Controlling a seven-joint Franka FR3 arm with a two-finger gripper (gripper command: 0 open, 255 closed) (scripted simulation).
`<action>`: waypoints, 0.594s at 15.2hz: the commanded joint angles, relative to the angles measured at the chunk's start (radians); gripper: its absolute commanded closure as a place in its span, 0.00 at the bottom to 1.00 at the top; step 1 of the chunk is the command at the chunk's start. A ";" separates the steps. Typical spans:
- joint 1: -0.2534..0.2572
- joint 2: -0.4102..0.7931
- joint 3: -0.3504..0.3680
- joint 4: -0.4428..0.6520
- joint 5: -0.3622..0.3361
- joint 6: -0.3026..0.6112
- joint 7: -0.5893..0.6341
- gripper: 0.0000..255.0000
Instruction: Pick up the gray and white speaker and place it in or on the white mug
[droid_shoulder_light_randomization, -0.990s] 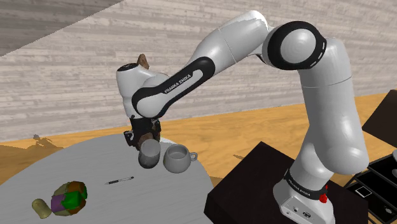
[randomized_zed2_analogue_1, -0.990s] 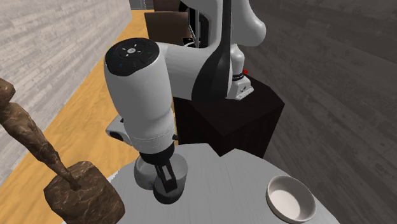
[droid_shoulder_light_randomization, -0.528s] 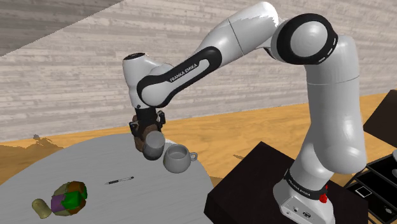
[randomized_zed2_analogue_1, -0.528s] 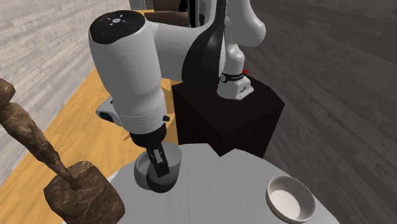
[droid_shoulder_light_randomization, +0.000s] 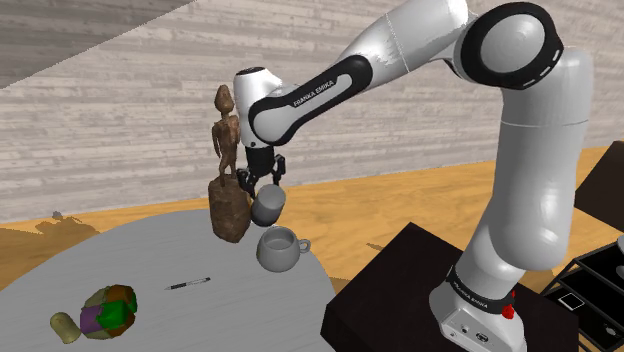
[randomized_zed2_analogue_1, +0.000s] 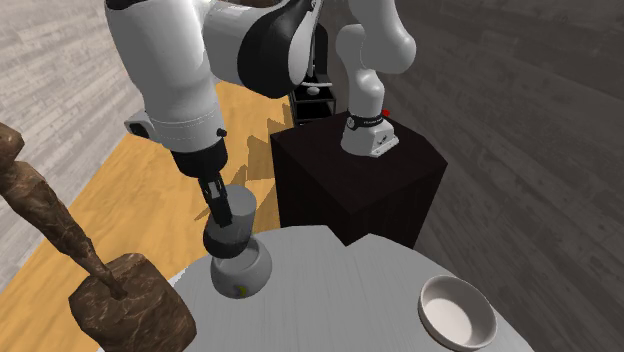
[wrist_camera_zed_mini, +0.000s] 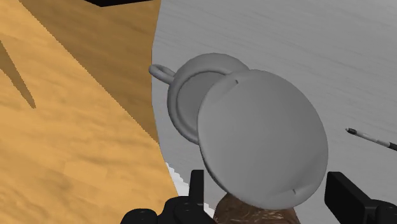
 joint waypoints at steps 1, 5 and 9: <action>-0.033 -0.034 -0.011 -0.027 0.011 0.000 -0.050 1.00; -0.083 -0.072 -0.035 -0.062 0.023 0.007 -0.127 1.00; -0.081 -0.043 -0.039 -0.081 0.011 0.053 -0.117 1.00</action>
